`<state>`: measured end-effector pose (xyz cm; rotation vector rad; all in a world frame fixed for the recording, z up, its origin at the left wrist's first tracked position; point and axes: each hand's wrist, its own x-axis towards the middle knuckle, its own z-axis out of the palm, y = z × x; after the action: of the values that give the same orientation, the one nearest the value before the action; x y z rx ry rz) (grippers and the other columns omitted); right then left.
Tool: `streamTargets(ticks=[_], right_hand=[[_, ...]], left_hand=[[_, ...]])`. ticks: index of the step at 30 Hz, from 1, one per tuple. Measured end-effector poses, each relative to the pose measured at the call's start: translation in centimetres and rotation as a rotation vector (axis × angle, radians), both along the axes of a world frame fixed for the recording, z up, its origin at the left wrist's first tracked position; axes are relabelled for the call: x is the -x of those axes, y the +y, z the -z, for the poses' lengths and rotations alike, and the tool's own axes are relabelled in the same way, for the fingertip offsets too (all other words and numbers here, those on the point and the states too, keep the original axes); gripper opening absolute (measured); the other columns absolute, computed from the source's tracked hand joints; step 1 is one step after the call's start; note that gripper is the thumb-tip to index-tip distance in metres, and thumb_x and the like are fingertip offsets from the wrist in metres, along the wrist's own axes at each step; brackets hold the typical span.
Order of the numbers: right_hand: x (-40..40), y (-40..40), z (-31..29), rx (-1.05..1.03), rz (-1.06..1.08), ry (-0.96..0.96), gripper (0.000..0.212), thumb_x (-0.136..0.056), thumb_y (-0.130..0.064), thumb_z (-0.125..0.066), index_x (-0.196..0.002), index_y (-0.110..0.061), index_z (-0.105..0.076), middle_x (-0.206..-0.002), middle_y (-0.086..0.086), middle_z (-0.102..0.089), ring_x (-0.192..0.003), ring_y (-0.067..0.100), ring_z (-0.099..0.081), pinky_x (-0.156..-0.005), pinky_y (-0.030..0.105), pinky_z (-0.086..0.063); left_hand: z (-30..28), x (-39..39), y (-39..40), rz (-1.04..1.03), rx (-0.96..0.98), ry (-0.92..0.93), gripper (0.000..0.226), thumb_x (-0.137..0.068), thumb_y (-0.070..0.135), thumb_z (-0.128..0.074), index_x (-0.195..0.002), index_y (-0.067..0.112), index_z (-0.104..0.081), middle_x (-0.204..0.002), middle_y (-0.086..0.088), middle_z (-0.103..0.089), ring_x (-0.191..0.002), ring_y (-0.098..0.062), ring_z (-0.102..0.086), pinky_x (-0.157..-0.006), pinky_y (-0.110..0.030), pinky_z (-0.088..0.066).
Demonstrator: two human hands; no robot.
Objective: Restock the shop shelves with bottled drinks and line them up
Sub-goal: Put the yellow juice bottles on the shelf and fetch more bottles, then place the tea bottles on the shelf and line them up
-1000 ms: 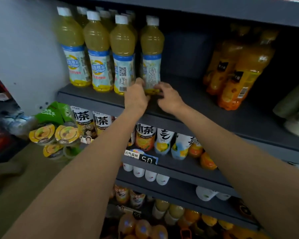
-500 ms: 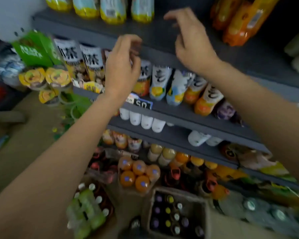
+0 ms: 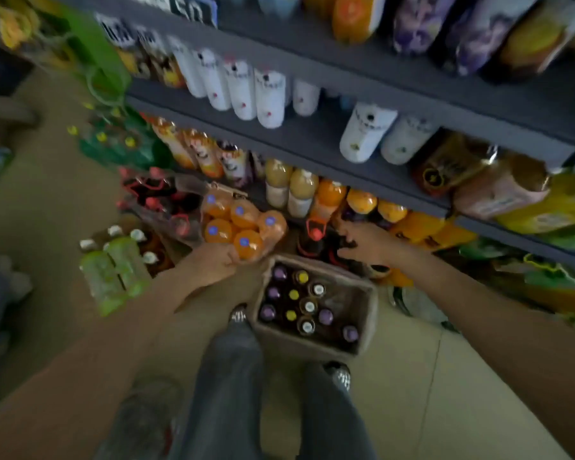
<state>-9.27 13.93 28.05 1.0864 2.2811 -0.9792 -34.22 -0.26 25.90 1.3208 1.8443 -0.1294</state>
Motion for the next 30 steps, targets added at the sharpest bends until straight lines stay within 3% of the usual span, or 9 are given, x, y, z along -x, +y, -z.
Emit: streamTargets(ticks=[3,5,7,10,14,20,23,28,30], right_hand=[[-6.1,-2.2,7.3,0.066,0.041,-0.099,0.044,-0.091,-0.026,-0.058,-0.124,0.001,-0.047,-0.124,0.018,-0.054,-0.114,0.031,-0.052,-0.087,0.031,-0.038],[-9.5,-3.3,11.3,0.093,0.065,-0.12,0.038,-0.092,-0.022,-0.056,-0.119,0.005,-0.051,-0.119,0.021,-0.057,-0.111,0.031,-0.054,-0.08,0.028,-0.035],[-12.1,-4.5,14.9,0.13,0.124,-0.133,0.034,-0.092,-0.018,-0.056,-0.112,0.009,-0.056,-0.112,0.024,-0.059,-0.106,0.032,-0.056,-0.073,0.027,-0.033],[-14.7,-6.4,20.5,0.142,0.147,-0.169,0.035,-0.091,-0.02,-0.057,-0.116,0.004,-0.056,-0.117,0.019,-0.059,-0.11,0.031,-0.055,-0.084,0.027,-0.039],[-16.3,-10.0,29.2,0.103,0.036,-0.259,0.045,-0.084,-0.028,-0.062,-0.124,-0.011,-0.05,-0.128,0.015,-0.051,-0.117,0.032,-0.049,-0.092,0.035,-0.044],[-16.5,-14.2,40.5,-0.033,-0.232,-0.347,0.045,-0.092,-0.017,-0.049,-0.135,-0.011,-0.04,-0.141,0.016,-0.03,-0.125,0.035,-0.039,-0.101,0.037,-0.036],[-16.5,-14.7,43.6,-0.097,-0.239,-0.334,0.036,-0.097,-0.016,-0.036,-0.132,-0.017,-0.044,-0.144,0.019,-0.022,-0.119,0.04,-0.042,-0.1,0.042,-0.039],[-17.4,-13.5,42.8,-0.067,-0.237,-0.228,0.035,-0.095,-0.015,-0.04,-0.128,-0.008,-0.047,-0.137,0.02,-0.032,-0.121,0.037,-0.041,-0.098,0.039,-0.036],[-17.0,-13.0,41.0,-0.082,-0.224,-0.21,0.031,-0.091,-0.011,-0.047,-0.122,-0.01,-0.05,-0.13,0.019,-0.033,-0.113,0.039,-0.048,-0.093,0.038,-0.04]], left_hand=[[5.3,-5.0,-0.9,-0.194,-0.053,-0.036,0.022,-0.087,0.003,-0.056,-0.106,-0.007,-0.061,-0.107,-0.022,-0.064,-0.107,-0.03,-0.059,-0.088,-0.032,-0.041],[8.2,-8.8,-0.5,-0.262,-0.085,-0.081,0.022,-0.088,0.005,-0.055,-0.108,-0.005,-0.06,-0.108,-0.021,-0.063,-0.107,-0.031,-0.058,-0.087,-0.029,-0.04],[10.9,-12.3,-0.5,-0.257,-0.099,-0.138,0.023,-0.089,0.004,-0.054,-0.11,-0.003,-0.059,-0.106,-0.018,-0.064,-0.103,-0.03,-0.059,-0.08,-0.02,-0.037],[15.2,-15.7,-0.9,-0.218,-0.05,-0.184,0.02,-0.089,0.003,-0.054,-0.108,0.0,-0.059,-0.093,-0.013,-0.063,-0.092,-0.028,-0.061,-0.072,-0.018,-0.04],[21.7,-17.4,-2.8,-0.265,0.016,-0.162,0.019,-0.087,0.004,-0.055,-0.105,0.001,-0.06,-0.097,-0.017,-0.065,-0.094,-0.031,-0.061,-0.082,-0.033,-0.045],[30.4,-18.1,-6.9,-0.249,0.073,-0.063,0.021,-0.085,0.006,-0.056,-0.106,0.004,-0.06,-0.094,-0.012,-0.065,-0.095,-0.028,-0.06,-0.082,-0.031,-0.044],[32.6,-18.9,-7.6,-0.228,0.09,-0.08,0.022,-0.086,0.008,-0.055,-0.108,0.006,-0.06,-0.096,-0.01,-0.064,-0.096,-0.028,-0.06,-0.082,-0.031,-0.045],[32.0,-19.9,-7.6,-0.178,0.119,-0.09,0.025,-0.087,0.01,-0.052,-0.111,0.008,-0.058,-0.106,-0.009,-0.065,-0.1,-0.024,-0.06,-0.085,-0.029,-0.045],[31.2,-20.0,-7.5,-0.177,0.115,-0.095,0.025,-0.087,0.01,-0.052,-0.112,0.007,-0.057,-0.107,-0.009,-0.064,-0.1,-0.025,-0.059,-0.086,-0.03,-0.045]])
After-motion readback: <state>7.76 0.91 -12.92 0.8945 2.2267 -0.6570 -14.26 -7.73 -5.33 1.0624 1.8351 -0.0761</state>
